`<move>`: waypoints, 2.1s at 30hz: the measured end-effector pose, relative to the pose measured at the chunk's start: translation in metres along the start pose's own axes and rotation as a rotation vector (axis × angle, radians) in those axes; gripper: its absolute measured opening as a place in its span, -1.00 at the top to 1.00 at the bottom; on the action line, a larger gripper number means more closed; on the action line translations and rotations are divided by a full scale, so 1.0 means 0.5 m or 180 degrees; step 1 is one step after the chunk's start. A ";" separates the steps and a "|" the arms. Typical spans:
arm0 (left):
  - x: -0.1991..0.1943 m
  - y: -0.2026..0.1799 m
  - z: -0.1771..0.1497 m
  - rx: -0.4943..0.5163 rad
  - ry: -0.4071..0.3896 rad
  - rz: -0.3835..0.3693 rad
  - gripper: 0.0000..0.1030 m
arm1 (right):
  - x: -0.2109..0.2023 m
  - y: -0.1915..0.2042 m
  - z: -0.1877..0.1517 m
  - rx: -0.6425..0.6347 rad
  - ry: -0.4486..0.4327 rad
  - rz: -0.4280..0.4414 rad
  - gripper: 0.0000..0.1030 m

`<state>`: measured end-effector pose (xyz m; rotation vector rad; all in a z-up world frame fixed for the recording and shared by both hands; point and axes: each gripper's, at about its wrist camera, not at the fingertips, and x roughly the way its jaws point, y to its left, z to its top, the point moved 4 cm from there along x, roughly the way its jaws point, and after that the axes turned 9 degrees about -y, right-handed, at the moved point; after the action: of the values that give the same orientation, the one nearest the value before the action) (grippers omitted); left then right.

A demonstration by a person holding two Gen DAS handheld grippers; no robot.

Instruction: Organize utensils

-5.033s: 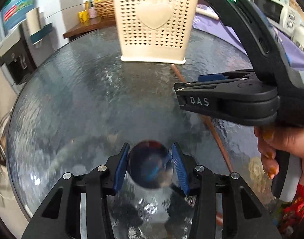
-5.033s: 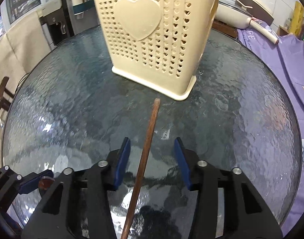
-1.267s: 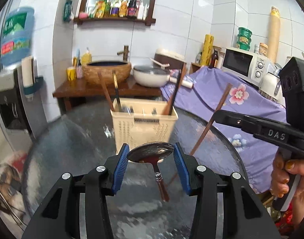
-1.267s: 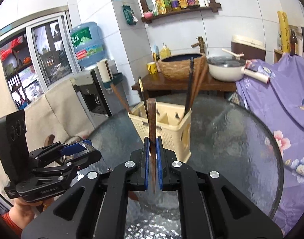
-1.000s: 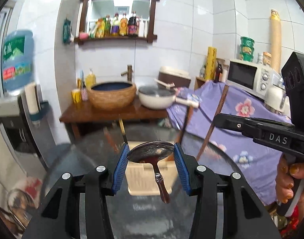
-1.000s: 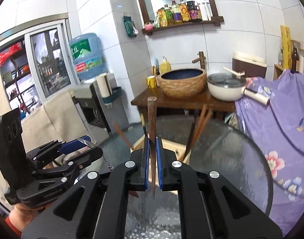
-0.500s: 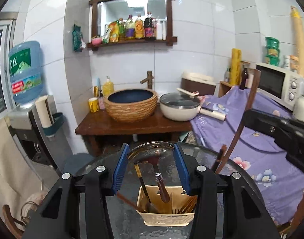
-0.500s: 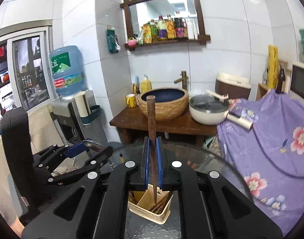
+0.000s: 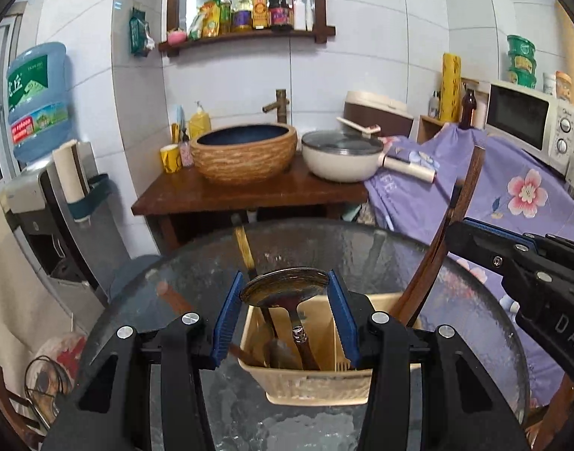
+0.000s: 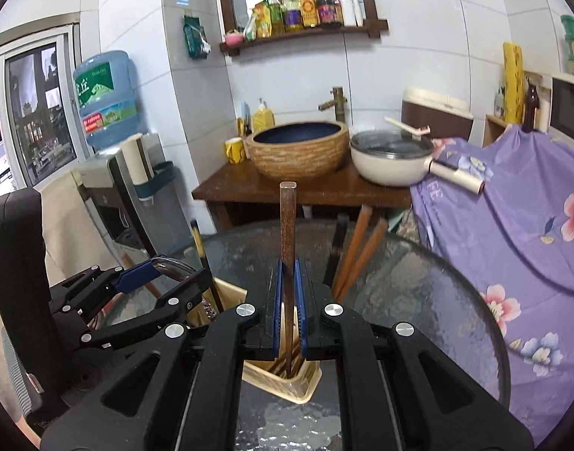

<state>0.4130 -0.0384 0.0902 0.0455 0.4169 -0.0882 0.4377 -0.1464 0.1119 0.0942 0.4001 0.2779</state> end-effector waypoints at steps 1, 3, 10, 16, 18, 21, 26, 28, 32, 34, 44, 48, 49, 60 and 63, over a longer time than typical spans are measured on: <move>0.005 0.000 -0.007 -0.0007 0.0028 -0.0009 0.13 | 0.003 -0.002 -0.009 0.0017 0.0020 0.0002 0.85; 0.012 0.001 -0.022 -0.0022 0.0074 -0.0031 0.13 | 0.012 -0.008 -0.026 0.0036 0.0067 0.0003 0.85; 0.021 -0.004 -0.051 -0.0004 0.0122 -0.0103 0.13 | 0.027 -0.012 -0.062 0.0056 0.0161 0.0002 0.85; 0.000 -0.005 -0.044 -0.0021 0.0048 -0.0149 0.12 | 0.023 -0.018 -0.064 0.0067 0.0121 0.0025 0.85; -0.021 0.000 -0.038 -0.0046 -0.0035 -0.0182 0.03 | 0.003 -0.023 -0.059 0.0042 0.0017 -0.0001 0.81; -0.079 0.009 -0.033 -0.0024 -0.0247 -0.0169 -0.41 | -0.044 -0.036 -0.055 0.0112 -0.0161 0.0034 0.28; -0.227 0.012 -0.055 0.0188 -0.0793 -0.0172 -0.80 | -0.146 -0.054 -0.079 0.0068 -0.0433 -0.0080 -0.11; -0.296 0.022 -0.077 0.0133 -0.1022 -0.0176 -0.88 | -0.183 -0.048 -0.106 0.0047 -0.0482 -0.0052 -0.40; -0.386 0.026 -0.137 0.0128 -0.1193 -0.0167 -0.88 | -0.257 -0.012 -0.177 -0.0158 -0.0611 -0.0042 -0.52; -0.424 0.023 -0.181 0.0157 -0.1231 -0.0159 -0.88 | -0.298 0.014 -0.228 -0.0269 -0.0669 -0.0020 -0.60; -0.562 0.012 -0.412 0.0231 -0.1220 0.0168 -0.88 | -0.467 0.074 -0.451 -0.0281 -0.0938 -0.0226 -0.88; -0.599 0.024 -0.477 0.0018 -0.1099 0.0254 -0.88 | -0.523 0.082 -0.513 -0.0313 -0.1008 -0.0418 -0.88; -0.605 0.026 -0.490 -0.0025 -0.1073 0.0256 -0.88 | -0.538 0.085 -0.529 -0.0291 -0.1017 -0.0431 -0.88; -0.638 0.031 -0.528 -0.0215 -0.1109 0.0378 -0.88 | -0.616 0.102 -0.611 -0.0257 -0.0961 -0.0469 -0.88; -0.643 0.027 -0.521 -0.0186 -0.1135 0.0349 -0.88 | -0.617 0.101 -0.606 -0.0210 -0.0974 -0.0417 -0.88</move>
<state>0.0169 0.0159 -0.0168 -0.0054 0.0602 0.0246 0.0322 -0.1753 -0.0444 0.0442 0.0922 0.1438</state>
